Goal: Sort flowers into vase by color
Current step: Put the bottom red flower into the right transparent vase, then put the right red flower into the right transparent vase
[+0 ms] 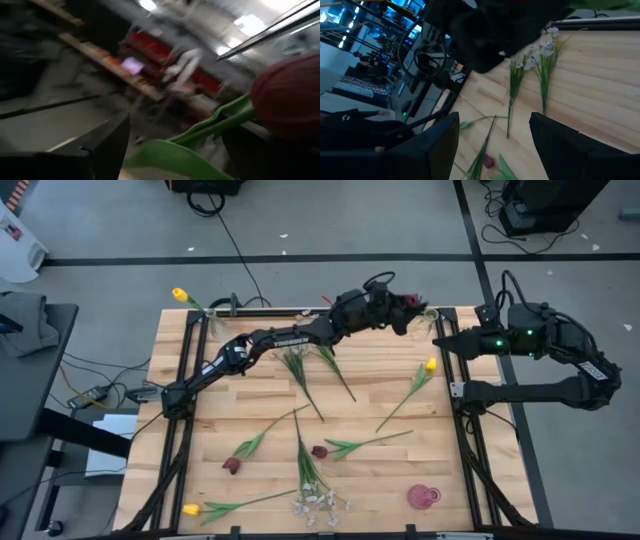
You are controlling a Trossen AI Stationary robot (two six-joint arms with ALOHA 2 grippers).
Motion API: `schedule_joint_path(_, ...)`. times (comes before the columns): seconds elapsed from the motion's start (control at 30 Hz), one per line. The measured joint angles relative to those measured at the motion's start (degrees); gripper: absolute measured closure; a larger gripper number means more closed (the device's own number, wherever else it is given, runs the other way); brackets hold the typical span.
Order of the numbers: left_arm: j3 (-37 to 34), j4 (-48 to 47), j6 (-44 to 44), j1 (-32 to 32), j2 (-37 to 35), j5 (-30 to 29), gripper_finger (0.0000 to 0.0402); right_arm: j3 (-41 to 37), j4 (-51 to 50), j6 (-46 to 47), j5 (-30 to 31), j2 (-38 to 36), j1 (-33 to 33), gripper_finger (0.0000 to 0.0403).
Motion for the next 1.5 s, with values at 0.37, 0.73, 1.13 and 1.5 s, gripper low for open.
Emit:
schedule_joint_path(0.37,0.0,-0.8,-17.4,2.5,0.1,-7.1,0.0079,0.0,2.2,-0.8,-0.4,0.0,0.0,0.0149)
schedule_joint_path(0.73,0.0,-2.8,-16.1,1.8,0.1,-4.2,0.0080,0.0,4.5,-2.9,-0.4,0.0,0.0,0.0149)
schedule_joint_path(1.13,0.0,-7.6,-15.9,0.1,-5.8,41.7,0.0106,0.0,3.2,-12.8,-5.2,-0.1,0.0,0.0149)
schedule_joint_path(1.5,0.1,-78.2,20.2,-2.4,-22.4,24.7,0.0188,0.0,-0.1,-19.4,-6.2,-0.3,0.0,0.0149)
